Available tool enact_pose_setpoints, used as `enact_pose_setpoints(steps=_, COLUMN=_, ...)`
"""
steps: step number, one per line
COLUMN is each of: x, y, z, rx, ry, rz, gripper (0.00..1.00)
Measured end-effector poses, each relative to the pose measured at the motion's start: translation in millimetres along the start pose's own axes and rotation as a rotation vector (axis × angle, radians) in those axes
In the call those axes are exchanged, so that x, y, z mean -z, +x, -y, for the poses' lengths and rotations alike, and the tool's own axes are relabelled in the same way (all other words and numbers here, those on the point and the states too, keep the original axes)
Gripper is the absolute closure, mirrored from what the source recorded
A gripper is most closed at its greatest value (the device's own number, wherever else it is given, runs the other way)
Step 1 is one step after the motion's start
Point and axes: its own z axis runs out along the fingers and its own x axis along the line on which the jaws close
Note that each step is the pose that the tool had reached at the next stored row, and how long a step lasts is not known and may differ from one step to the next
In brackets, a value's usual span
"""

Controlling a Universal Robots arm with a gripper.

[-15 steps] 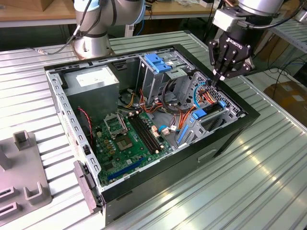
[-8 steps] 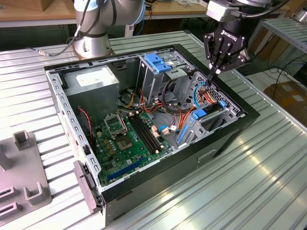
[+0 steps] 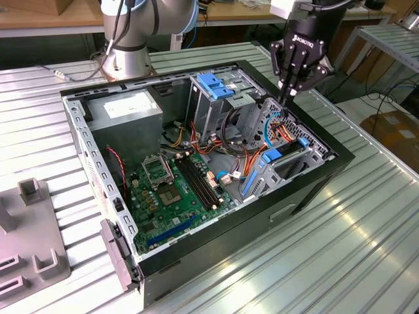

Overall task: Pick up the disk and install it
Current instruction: 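Insert the second disk wire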

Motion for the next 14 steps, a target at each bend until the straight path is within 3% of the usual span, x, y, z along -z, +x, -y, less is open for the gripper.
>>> enact_pose_setpoints(steps=2, x=-2.7, y=-3.4, z=0.0, rx=0.0, ry=0.0, rz=-0.0064, gripper=0.7)
enact_pose_setpoints(steps=3, x=-4.2, y=-4.4, z=-0.7, rx=0.0, ry=0.0, rz=-0.0157, gripper=0.7)
enact_pose_setpoints(steps=4, x=-4.3, y=-4.5, z=-0.8, rx=0.0, ry=0.0007, rz=-0.0299, gripper=0.7)
enact_pose_setpoints(steps=5, x=-4.2, y=-4.5, z=-0.8, rx=-0.001, ry=0.0016, rz=-0.0665, gripper=0.7)
enact_pose_setpoints(steps=6, x=-4.3, y=-7.0, z=-0.9, rx=-0.002, ry=0.0019, rz=-0.109, gripper=0.7)
enact_pose_setpoints(steps=7, x=-4.4, y=-15.1, z=-0.9, rx=-0.002, ry=0.002, rz=-0.1444, gripper=0.7)
enact_pose_setpoints(steps=9, x=-5.2, y=-18.1, z=-0.9, rx=-0.002, ry=0.0019, rz=-0.1601, gripper=0.7)
enact_pose_setpoints(steps=10, x=-6.2, y=-18.8, z=-0.8, rx=-0.002, ry=0.002, rz=-0.171, gripper=0.7)
enact_pose_setpoints(steps=11, x=-8.1, y=-19.2, z=-0.8, rx=-0.002, ry=0.002, rz=-0.1763, gripper=0.7)
enact_pose_setpoints(steps=14, x=-13.2, y=-21.2, z=-0.8, rx=-0.002, ry=0.002, rz=-0.1806, gripper=0.7)
